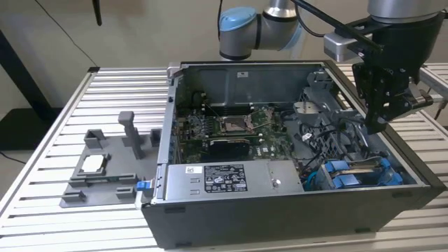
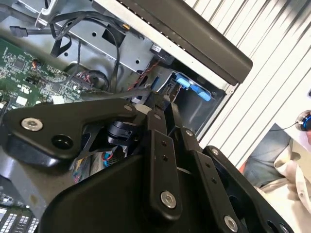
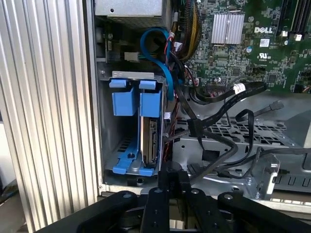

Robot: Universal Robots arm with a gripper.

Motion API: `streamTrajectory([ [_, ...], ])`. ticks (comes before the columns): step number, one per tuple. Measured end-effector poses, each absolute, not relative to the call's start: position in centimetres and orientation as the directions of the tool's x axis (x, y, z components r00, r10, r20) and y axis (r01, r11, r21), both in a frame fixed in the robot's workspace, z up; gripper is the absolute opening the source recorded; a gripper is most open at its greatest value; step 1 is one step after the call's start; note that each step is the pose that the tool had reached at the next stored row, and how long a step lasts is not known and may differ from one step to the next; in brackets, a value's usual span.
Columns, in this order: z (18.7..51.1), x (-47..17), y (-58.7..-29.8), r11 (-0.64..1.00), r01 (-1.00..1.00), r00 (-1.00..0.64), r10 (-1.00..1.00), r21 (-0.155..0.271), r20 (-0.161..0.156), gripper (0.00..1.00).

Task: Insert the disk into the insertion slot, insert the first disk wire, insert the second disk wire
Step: 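Insert the first disk wire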

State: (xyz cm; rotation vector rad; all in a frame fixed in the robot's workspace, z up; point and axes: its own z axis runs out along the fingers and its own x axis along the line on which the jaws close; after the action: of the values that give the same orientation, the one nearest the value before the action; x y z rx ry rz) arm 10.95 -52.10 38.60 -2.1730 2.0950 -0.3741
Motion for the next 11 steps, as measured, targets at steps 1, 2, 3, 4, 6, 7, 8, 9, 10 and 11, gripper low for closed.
streamTrajectory([
  [1,38.60,10.95,-52.10,-0.048,-0.969,0.023,-0.994,-0.240,0.107,0.19],
  [2,38.60,10.95,-52.10,-0.049,-0.969,0.023,-0.994,-0.240,0.107,0.19],
  [3,38.60,10.95,-52.10,-0.048,-0.969,0.023,-0.994,-0.240,0.107,0.19],
  [4,38.60,10.95,-52.10,-0.049,-0.969,0.023,-0.994,-0.240,0.107,0.19],
  [6,38.58,11.00,-52.11,-0.048,-0.970,0.023,-0.994,-0.240,0.107,0.19],
  [7,38.56,11.06,-52.15,-0.048,-0.970,0.023,-0.994,-0.238,0.107,0.19],
  [8,38.52,11.14,-52.22,-0.049,-0.970,0.024,-0.994,-0.236,0.107,0.19],
  [9,38.47,11.24,-52.33,-0.048,-0.971,0.024,-0.994,-0.234,0.106,0.19],
  [10,38.43,11.34,-52.44,-0.048,-0.972,0.024,-0.994,-0.231,0.107,0.19],
  [11,38.37,11.45,-52.57,-0.048,-0.972,0.025,-0.994,-0.228,0.106,0.19],
])
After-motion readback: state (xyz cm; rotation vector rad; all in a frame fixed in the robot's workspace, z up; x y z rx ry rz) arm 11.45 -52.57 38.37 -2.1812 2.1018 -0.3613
